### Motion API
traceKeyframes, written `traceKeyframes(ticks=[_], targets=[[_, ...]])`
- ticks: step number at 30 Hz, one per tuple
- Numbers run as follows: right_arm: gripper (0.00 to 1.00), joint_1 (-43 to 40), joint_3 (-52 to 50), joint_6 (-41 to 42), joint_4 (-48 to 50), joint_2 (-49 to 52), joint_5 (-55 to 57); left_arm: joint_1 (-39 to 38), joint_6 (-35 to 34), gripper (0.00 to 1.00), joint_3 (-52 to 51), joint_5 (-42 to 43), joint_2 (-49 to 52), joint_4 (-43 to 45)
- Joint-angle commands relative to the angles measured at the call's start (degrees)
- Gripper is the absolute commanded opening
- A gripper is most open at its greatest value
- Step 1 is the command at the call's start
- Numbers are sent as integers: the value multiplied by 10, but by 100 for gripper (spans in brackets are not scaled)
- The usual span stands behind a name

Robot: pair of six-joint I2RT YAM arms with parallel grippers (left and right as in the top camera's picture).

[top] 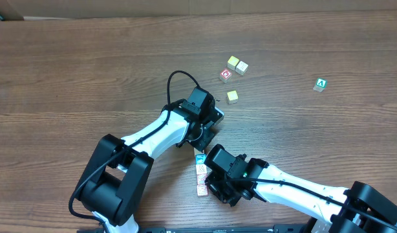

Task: Flip 5 blocks

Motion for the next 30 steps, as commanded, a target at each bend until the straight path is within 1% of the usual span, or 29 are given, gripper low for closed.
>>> traceKeyframes(ticks=[1,9,12,15,18,21,22,25,26,30], targets=[[4,1,-4,3,-2,-8,6,-4,0,4,-15,-1,23,4],[4,-3,-4,3,-11,-8,21,23,-100,4,21,-63,23,2],[4,-21,-4,-2,-24,-8,30,46,-134,4,55,-69,23,-25],[4,-57,-2,-42,-38,-8,32,75,-144,4,102,-69,23,-73],[4,-107,7,-111,-54,-9,32,107,-156,4,153,-80,23,-126],[4,-175,35,-222,-85,-9,39,141,-179,4,205,-86,23,-184],[4,-201,50,-270,-101,-9,50,149,-185,4,217,-86,23,-200],[4,-276,103,-377,-167,-9,75,167,-192,4,248,-86,17,-240],[4,-316,138,-431,-203,-9,88,169,-202,4,252,-100,3,-247],[4,-396,252,-535,-300,-9,144,162,-234,5,252,-152,-60,-244]])
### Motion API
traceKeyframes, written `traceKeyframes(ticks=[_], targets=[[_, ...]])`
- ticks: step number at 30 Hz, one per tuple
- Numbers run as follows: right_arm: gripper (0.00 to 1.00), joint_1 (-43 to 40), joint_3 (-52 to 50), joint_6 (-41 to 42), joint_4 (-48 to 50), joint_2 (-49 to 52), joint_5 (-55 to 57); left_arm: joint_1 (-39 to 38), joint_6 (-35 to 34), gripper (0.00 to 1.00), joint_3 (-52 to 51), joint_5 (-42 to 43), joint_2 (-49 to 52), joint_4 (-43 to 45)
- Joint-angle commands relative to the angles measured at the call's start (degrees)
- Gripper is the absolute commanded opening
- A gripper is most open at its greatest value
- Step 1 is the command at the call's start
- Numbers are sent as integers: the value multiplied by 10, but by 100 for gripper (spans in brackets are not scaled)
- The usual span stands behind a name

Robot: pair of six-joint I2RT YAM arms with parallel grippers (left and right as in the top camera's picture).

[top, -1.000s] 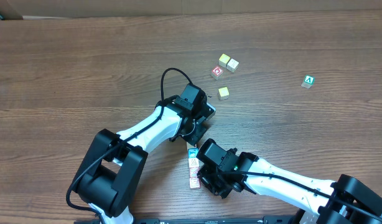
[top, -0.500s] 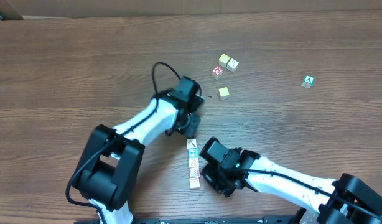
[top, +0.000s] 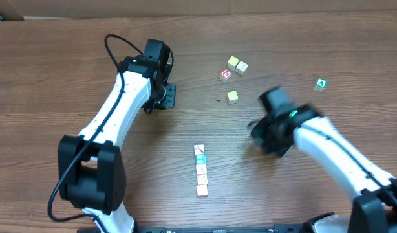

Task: Flip 5 blocks

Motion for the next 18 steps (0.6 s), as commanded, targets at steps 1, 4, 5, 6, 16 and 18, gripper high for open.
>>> traceKeyframes(ticks=[1,4,5,6,16,18], targets=[[4,-65,115,-171,-59,-9,77,-14,-49,4,14,-63,-87,2],[4,-95,206,-235,-111,-9,119,-29,-82,5,14,-108,-157,-1],[4,-100,229,-250,-123,-9,132,-34,-89,4,14,-118,-177,-3],[4,-103,254,-265,-136,-9,146,-41,-99,4,14,-129,-199,-5],[21,-105,482,-371,-212,-9,216,-220,-202,4,14,-355,-434,-103],[34,-105,504,-380,-212,-9,224,-267,-242,4,14,-387,-464,-141]])
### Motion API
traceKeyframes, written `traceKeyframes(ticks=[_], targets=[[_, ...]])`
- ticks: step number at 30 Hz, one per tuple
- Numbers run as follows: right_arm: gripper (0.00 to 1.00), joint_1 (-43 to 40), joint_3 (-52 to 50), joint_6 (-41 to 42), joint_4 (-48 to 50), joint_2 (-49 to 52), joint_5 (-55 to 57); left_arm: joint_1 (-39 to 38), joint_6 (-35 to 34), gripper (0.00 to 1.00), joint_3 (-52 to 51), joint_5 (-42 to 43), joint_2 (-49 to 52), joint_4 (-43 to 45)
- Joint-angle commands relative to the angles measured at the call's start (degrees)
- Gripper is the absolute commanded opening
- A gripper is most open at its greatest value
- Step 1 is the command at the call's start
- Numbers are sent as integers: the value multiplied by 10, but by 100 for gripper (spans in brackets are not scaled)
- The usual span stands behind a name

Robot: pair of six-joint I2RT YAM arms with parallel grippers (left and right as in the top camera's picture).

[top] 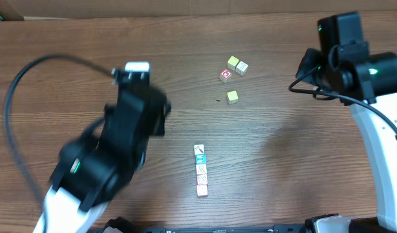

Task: Flip 5 blocks

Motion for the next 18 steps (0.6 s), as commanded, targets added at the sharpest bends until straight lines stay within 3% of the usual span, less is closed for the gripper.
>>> traceKeyframes(ticks=[1,2,3,8,11,12,15,16,18], targets=[[44,-1,52,-43,1,-9,35,-96,-116,4,7,-133,-65,-66],[81,-1,59,-43,2,-9,42,-121,-141,4,7,-141,-80,-87],[97,-1,63,-43,3,-9,49,-141,-160,4,7,-144,-91,-102],[100,-1,65,-43,6,-9,53,-219,-228,6,7,-150,-135,-148],[100,-1,65,-43,2,-9,52,-229,-232,18,7,-137,-141,-147],[100,-1,65,-43,2,-9,52,-228,-231,38,7,-134,-140,-147],[100,-1,65,-43,2,-9,53,-228,-231,70,7,-121,-139,-147],[100,-1,65,-43,2,-9,52,-228,-231,100,7,-118,-138,-146],[100,-1,65,-43,2,-9,52,-228,-231,100,7,-117,-138,-146]])
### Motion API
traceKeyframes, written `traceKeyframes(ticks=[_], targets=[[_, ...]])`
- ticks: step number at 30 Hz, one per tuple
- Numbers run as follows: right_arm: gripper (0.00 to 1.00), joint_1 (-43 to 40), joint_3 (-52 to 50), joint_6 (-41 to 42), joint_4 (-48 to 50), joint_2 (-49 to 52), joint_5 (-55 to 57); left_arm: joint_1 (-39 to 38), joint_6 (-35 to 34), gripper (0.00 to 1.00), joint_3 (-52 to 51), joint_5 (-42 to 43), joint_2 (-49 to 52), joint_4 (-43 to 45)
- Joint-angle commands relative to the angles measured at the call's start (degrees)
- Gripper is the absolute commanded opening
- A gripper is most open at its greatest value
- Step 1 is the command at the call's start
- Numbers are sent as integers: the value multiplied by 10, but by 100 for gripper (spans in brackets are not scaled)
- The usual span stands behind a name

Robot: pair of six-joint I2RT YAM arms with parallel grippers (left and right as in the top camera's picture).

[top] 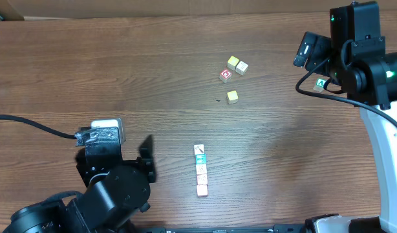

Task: Flip 5 blocks

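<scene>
A short row of several small blocks (200, 170) lies end to end at the table's front middle, white and teal at its far end and pinkish ones nearer. My left gripper (147, 157) sits to the row's left, raised close to the camera. Its jaws are foreshortened and their state is unclear. My right gripper (304, 52) is high at the far right, away from the row, and its jaws are also unreadable. Neither gripper visibly holds anything.
Loose blocks lie at the back: two pale yellow ones (236, 65), a red-and-white one (225, 75) and another yellow one (232, 96). A green block (321, 84) peeks out beside the right arm. A black cable (30, 126) runs from the left arm.
The left arm has drawn back toward the front left corner. The right arm has shifted slightly right, uncovering the green block. The blocks have not moved.
Both grippers were first low around the row of blocks at the front middle. Then the left one was at the back left and the right one to the row's right. After that both arms stood raised and far apart. The row stays in place.
</scene>
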Motion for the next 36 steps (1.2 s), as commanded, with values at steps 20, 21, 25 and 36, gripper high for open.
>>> traceKeyframes(ticks=[20,21,25,36], targets=[[100,-1,13,-4,2,-8,10,-4,-16,100,6,15,1,2],[100,-1,13,-4,2,-8,10,-4,-16,100,6,15,1,-4],[100,-1,13,-4,2,-8,10,-4,-12,100,6,42,1,-8],[100,-1,13,-4,2,-8,10,99,19,100,-72,20,2,194]])
